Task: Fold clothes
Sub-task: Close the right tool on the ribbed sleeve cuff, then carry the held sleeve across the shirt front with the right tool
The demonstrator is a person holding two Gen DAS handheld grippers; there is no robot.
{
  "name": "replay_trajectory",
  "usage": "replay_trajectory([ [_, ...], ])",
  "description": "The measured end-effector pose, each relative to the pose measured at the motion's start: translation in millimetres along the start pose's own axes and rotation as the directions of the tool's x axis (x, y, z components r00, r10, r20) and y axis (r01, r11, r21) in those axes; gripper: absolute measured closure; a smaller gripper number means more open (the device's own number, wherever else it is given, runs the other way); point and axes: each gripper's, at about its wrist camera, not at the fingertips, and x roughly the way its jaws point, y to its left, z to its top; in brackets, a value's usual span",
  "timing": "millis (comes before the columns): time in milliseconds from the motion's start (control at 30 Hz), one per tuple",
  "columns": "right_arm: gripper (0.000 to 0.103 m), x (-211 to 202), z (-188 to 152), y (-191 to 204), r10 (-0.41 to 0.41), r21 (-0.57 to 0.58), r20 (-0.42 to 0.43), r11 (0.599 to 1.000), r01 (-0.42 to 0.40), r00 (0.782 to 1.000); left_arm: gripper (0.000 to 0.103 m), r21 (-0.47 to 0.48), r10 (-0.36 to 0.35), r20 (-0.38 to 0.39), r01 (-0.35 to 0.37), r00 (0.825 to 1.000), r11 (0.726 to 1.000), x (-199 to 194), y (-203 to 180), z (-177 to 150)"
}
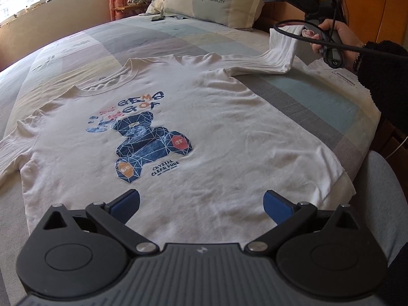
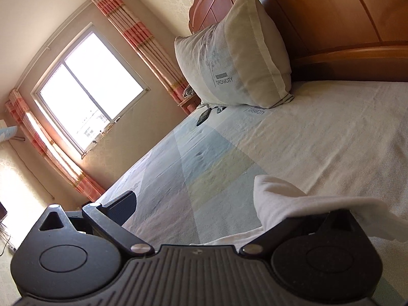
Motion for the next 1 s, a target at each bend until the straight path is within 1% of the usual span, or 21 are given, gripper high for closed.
replay_trajectory([
  [133,0.0,13.0,-6.8,21.3,-0.031,-0.01,-0.025,0.999,0.031,0.999,0.001,0.032,-0.022,-0.005,0.023,1.0,0.999,-4.2,12.9,-2.9],
  [200,0.0,20.3,-10.5,33.6,-0.035,-0.022,-0.04,0.999,0.034,0.999,0.001,0.049,-0.029,-0.005,0.03,1.0,0.998,-6.4,18.9,-4.0],
  [367,0.0,34.3,-20.9,66.1,-0.038,-0.058,-0.045,0.998,0.035,0.998,0.001,0.093,-0.047,-0.006,0.047,0.999,0.995,-11.9,33.8,-6.9],
  [600,0.0,57.8,-43.8,110.6,-0.02,-0.097,-0.066,0.995,0.013,0.998,0.001,0.131,-0.066,0.033,0.062,0.997,0.99,-30.1,53.9,-6.7],
  [733,0.0,67.6,-55.3,130.1,-0.017,-0.123,-0.078,0.992,0.007,0.997,0.001,0.115,-0.074,0.062,0.067,0.995,0.991,-38.6,63.0,-9.4],
  [1000,0.0,83.1,-75.5,171.8,0.001,-0.171,-0.102,0.985,-0.018,0.995,0.001,0.105,-0.079,0.06,0.073,0.995,0.992,-46.6,72.0,-24.4],
])
